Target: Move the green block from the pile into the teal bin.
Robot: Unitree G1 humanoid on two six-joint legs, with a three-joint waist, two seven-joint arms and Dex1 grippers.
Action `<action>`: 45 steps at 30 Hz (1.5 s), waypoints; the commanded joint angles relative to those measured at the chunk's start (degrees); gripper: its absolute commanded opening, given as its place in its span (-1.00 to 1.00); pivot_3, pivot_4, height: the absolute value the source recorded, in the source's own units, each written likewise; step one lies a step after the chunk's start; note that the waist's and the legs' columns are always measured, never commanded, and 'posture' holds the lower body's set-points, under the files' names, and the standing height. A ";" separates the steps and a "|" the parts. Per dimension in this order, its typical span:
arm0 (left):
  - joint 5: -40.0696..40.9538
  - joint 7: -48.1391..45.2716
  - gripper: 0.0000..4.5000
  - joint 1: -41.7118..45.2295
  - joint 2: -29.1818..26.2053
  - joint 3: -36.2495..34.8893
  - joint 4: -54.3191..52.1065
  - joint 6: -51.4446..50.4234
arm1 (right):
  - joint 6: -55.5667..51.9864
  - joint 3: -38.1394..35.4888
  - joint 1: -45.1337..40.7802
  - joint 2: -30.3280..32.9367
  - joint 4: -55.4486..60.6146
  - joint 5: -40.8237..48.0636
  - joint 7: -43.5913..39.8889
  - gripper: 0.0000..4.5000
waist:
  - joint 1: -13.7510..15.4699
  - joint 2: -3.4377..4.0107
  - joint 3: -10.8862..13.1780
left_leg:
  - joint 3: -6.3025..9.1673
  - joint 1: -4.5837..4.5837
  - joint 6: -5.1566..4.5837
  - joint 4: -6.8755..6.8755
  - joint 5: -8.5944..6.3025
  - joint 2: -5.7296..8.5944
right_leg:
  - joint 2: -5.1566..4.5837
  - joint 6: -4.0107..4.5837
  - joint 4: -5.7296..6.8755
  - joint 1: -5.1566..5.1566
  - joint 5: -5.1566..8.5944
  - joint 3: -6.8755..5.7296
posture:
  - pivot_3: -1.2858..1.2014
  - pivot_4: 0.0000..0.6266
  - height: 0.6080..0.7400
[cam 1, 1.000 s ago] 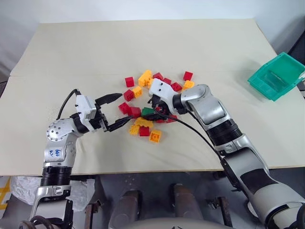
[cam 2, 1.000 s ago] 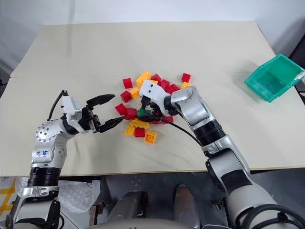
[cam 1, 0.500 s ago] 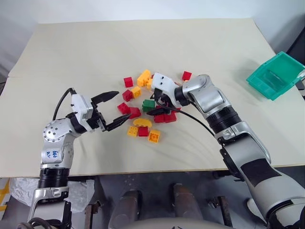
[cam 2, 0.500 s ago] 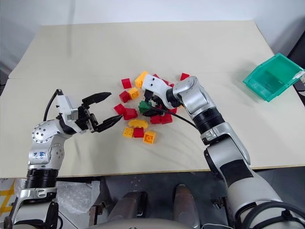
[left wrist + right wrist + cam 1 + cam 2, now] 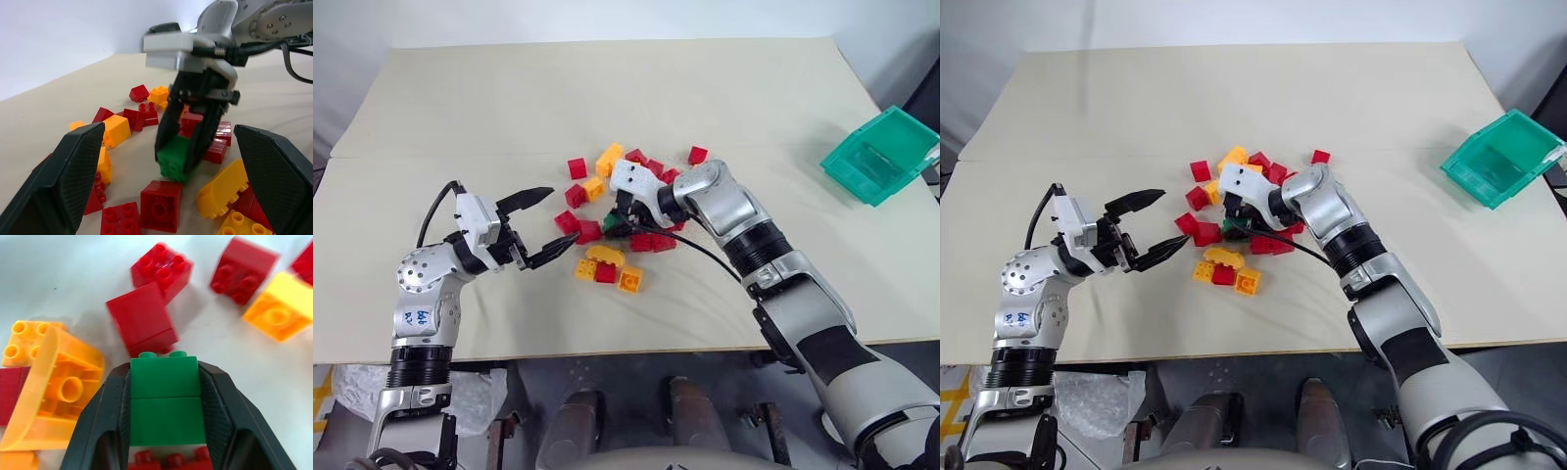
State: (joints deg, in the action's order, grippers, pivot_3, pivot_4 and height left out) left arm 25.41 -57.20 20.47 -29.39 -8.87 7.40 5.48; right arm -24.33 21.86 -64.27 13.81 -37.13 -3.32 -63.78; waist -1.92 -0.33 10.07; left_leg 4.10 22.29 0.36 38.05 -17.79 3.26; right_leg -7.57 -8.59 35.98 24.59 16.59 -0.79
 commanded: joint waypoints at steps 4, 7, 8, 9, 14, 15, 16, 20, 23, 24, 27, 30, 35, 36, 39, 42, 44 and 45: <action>-1.05 0.86 1.00 3.61 1.68 3.49 -1.81 -1.97 | -4.63 -8.74 1.08 4.16 10.45 1.74 8.54 -0.34 | 0.41 0.00 0.00 | 0.01 0.01 0.00 0.01 0.00 0.01 | -0.01 0.00 0.00 -0.02 0.00 -0.02 | 0.03 -0.52 1.00; -3.84 3.79 1.00 7.94 4.48 6.76 0.14 -3.80 | -9.29 -13.99 4.43 8.23 19.44 1.48 14.02 -0.34 | 0.93 0.00 0.00 | 0.00 0.01 0.00 0.00 0.00 0.05 | 0.00 0.00 -0.01 -0.02 0.00 -0.01 | 0.03 -0.52 1.00; -5.46 5.58 1.00 10.46 6.30 8.57 1.53 -5.21 | -12.26 -17.11 6.73 10.28 23.52 0.88 17.48 -0.34 | 1.13 -0.01 0.00 | 0.09 0.07 0.00 0.02 0.00 0.05 | -0.02 0.00 -0.01 -0.02 0.00 -0.08 | 0.03 -0.52 1.00; -7.13 7.33 1.00 12.65 7.75 9.95 3.10 -6.31 | -13.92 -19.76 8.84 11.89 26.69 0.08 20.90 -0.34 | 1.73 -0.01 0.00 | 0.04 0.08 0.00 0.02 0.00 0.09 | -0.01 0.00 -0.03 -0.02 0.00 -0.07 | 0.03 -0.52 1.00; -10.56 11.57 1.00 19.84 12.53 12.29 9.37 -8.90 | -17.92 -27.02 13.27 16.96 31.82 -2.51 32.91 -0.34 | 1.77 -0.01 0.00 | -0.06 0.12 -0.05 0.03 -0.01 0.39 | -0.03 -0.06 -0.05 0.01 -0.03 0.01 | 0.03 -0.52 1.00; -10.46 11.20 1.00 21.03 13.59 12.51 10.49 -8.55 | -18.12 -27.96 13.55 18.21 31.11 -3.10 34.80 -0.34 | 1.56 -0.01 0.00 | -0.10 0.12 -0.05 0.00 -0.01 0.37 | -0.02 -0.06 -0.06 0.04 -0.03 0.02 | 0.03 -0.52 1.00; -10.78 10.62 1.00 22.69 14.78 13.05 12.13 -7.37 | -17.43 -29.16 13.64 19.69 29.39 -3.82 37.05 -0.34 | 1.41 -0.01 0.00 | -0.19 0.10 -0.05 -0.03 -0.01 0.31 | 0.02 -0.05 -0.04 0.07 -0.03 0.06 | 0.03 -0.52 1.00; -12.17 11.44 1.00 29.59 18.90 13.69 19.50 -5.67 | -13.62 -31.30 11.51 24.19 18.85 -5.72 44.19 -0.34 | 1.57 -0.01 0.01 | -0.28 0.09 -0.05 -0.02 0.00 0.27 | 0.04 -0.05 -0.06 0.05 -0.03 0.08 | 0.03 -0.52 1.00; -14.03 13.31 1.00 35.03 21.39 14.05 26.23 -5.21 | -7.56 -31.49 7.20 26.58 5.32 -6.85 50.59 -0.34 | 1.61 -0.02 0.01 | -0.37 0.08 -0.13 -0.01 0.04 0.34 | -0.01 -0.08 -0.07 0.04 -0.04 0.12 | 0.03 -0.52 1.00; -14.29 13.57 1.00 36.33 22.05 14.00 27.77 -4.98 | -5.13 -30.94 5.92 27.17 0.97 -7.22 51.93 -0.34 | 1.59 -0.02 0.01 | -0.44 0.07 -0.13 -0.02 0.04 0.34 | -0.02 -0.08 -0.05 0.05 -0.04 0.15 | 0.03 -0.52 1.00; -15.25 15.20 1.00 39.09 23.15 13.67 31.21 -5.86 | 1.62 -28.66 2.78 28.55 -10.04 -8.66 54.65 -0.34 | 1.39 -0.02 0.02 | -0.71 0.07 -0.14 -0.11 0.04 0.32 | -0.01 -0.08 -0.10 0.06 -0.04 0.15 | 0.03 -0.52 1.00; -14.91 15.08 1.00 39.85 23.81 13.10 31.88 -5.78 | 8.51 -29.64 -1.01 29.00 -20.22 -8.02 60.37 -0.18 | 0.95 -0.03 0.02 | -0.86 0.07 -0.14 -0.16 0.04 0.29 | -0.01 -0.08 -0.14 0.08 -0.04 0.15 | 0.03 -0.52 1.00; -14.54 14.34 1.00 38.85 22.92 12.38 30.93 -6.43 | 15.77 -28.20 -4.21 28.38 -30.40 -8.06 61.16 0.57 | 0.38 -0.03 0.02 | -0.86 0.08 -0.14 -0.15 0.04 0.27 | -0.01 -0.09 -0.15 0.06 -0.04 0.15 | 0.03 -0.52 1.00; -14.33 14.15 1.00 38.68 22.70 12.11 30.67 -6.79 | 16.46 -28.36 -4.64 28.49 -31.34 -7.73 61.24 0.71 | 0.34 -0.03 0.02 | -0.86 0.08 -0.14 -0.14 0.04 0.26 | -0.01 -0.09 -0.15 0.06 -0.05 0.15 | 0.03 -0.52 1.00; -13.47 13.91 1.00 38.49 21.76 11.04 29.14 -8.30 | 17.14 -28.24 -5.79 29.07 -32.91 -7.25 59.73 0.99 | 0.26 -0.03 0.02 | -0.86 0.08 -0.13 -0.14 0.04 0.25 | 0.00 -0.09 -0.14 0.07 -0.05 0.15 | 0.03 -0.52 1.00; -12.08 13.58 1.00 36.51 19.25 8.98 25.63 -10.70 | 19.68 -27.98 -6.33 29.75 -32.06 -6.77 56.08 0.99 | 0.20 -0.03 0.02 | -0.83 0.08 -0.13 -0.14 0.04 0.18 | 0.00 -0.09 -0.14 0.07 -0.05 0.18 | 0.03 -0.52 1.00; -10.61 12.36 1.00 33.16 16.81 7.67 20.57 -12.44 | 20.90 -27.70 -6.03 29.72 -30.49 -5.61 49.40 0.99 | 0.13 -0.02 0.02 | -0.79 0.06 -0.13 -0.15 0.04 0.15 | 0.02 -0.09 -0.14 0.08 -0.05 0.20 | 0.03 -0.52 1.00; -10.04 11.94 1.00 31.95 15.97 7.24 18.70 -13.07 | 21.15 -27.48 -5.86 29.68 -29.95 -5.27 46.85 0.99 | 0.08 -0.02 0.02 | -0.73 0.06 -0.13 -0.15 0.04 0.11 | 0.03 -0.09 -0.14 0.08 -0.05 0.22 | 0.03 -0.52 1.00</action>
State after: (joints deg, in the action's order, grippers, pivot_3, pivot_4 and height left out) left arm 13.64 -44.31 53.34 -12.46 -0.16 30.50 -6.75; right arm -4.81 -5.86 -69.07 42.08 -69.68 -9.74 -12.80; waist -1.84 -0.35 10.08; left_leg 3.44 22.34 0.22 37.90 -17.75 3.34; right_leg -7.52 -8.68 35.84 24.67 16.55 -0.55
